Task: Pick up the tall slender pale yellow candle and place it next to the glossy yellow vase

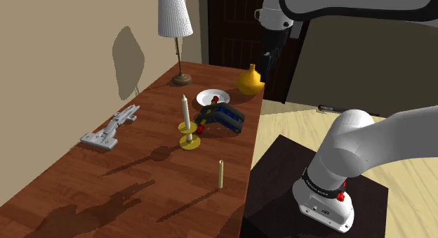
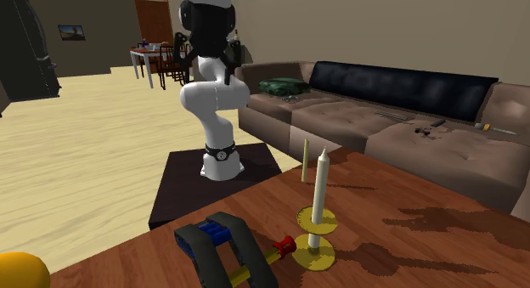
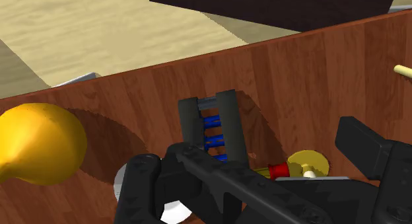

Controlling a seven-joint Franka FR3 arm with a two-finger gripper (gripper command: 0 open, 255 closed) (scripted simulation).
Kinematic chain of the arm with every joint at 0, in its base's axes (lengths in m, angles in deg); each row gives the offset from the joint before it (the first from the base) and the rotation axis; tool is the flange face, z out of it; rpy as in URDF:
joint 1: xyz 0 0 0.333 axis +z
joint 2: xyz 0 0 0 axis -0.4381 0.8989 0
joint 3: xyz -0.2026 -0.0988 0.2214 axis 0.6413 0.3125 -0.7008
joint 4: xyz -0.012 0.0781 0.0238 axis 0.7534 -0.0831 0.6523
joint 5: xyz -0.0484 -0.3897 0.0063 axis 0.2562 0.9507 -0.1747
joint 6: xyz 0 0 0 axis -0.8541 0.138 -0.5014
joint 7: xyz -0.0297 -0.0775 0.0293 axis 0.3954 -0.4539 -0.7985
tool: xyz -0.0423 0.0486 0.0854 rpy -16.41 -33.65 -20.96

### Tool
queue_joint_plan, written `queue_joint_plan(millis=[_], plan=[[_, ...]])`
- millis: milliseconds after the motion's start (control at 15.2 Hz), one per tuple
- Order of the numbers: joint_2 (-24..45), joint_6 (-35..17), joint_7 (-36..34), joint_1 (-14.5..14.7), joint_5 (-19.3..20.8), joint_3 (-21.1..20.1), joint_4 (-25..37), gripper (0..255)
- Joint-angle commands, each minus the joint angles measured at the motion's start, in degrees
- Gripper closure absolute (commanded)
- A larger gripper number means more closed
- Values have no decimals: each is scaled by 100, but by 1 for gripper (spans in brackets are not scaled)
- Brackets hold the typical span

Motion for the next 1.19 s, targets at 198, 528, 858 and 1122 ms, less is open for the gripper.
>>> queue_joint_plan(millis=[198, 528, 858, 1122], plan=[[-119, -182, -443, 98, -305, -290, -374, 0], [-174, -552, -1180, 298, -865, -818, -877, 0], [-13, -1025, -1915, 527, -1457, -1396, -1216, 0], [288, -1484, -2492, 698, -1921, -1890, -1356, 0]])
